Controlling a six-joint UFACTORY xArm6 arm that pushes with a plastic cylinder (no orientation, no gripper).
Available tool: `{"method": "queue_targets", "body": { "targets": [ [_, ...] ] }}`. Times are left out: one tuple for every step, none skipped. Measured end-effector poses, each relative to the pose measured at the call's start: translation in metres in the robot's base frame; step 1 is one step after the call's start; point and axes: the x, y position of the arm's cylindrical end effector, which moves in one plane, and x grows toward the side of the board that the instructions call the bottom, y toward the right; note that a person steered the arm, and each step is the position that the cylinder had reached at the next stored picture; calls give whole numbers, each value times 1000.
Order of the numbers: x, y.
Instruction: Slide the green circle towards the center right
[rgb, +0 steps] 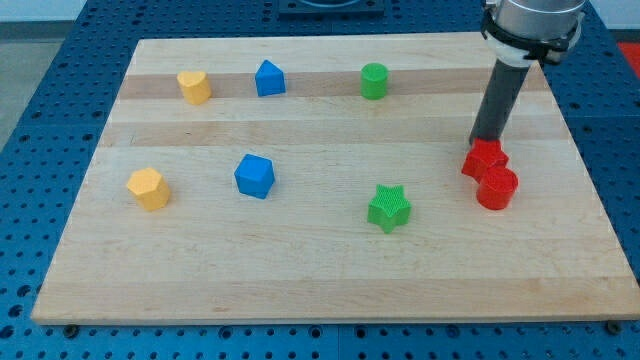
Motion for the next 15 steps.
{"method": "queue_targets", "body": {
  "targets": [
    [-20,0],
    [-78,-1],
    [-142,-13],
    [-188,-38],
    [-185,-93],
    [-166,-144],
    [-136,-168],
    [-114,-160],
    [-124,-117],
    [-126,-75],
    [-125,-58],
    [-106,-58],
    [-79,-57],
    [-50,-37],
    [-50,-37]
  ]
}}
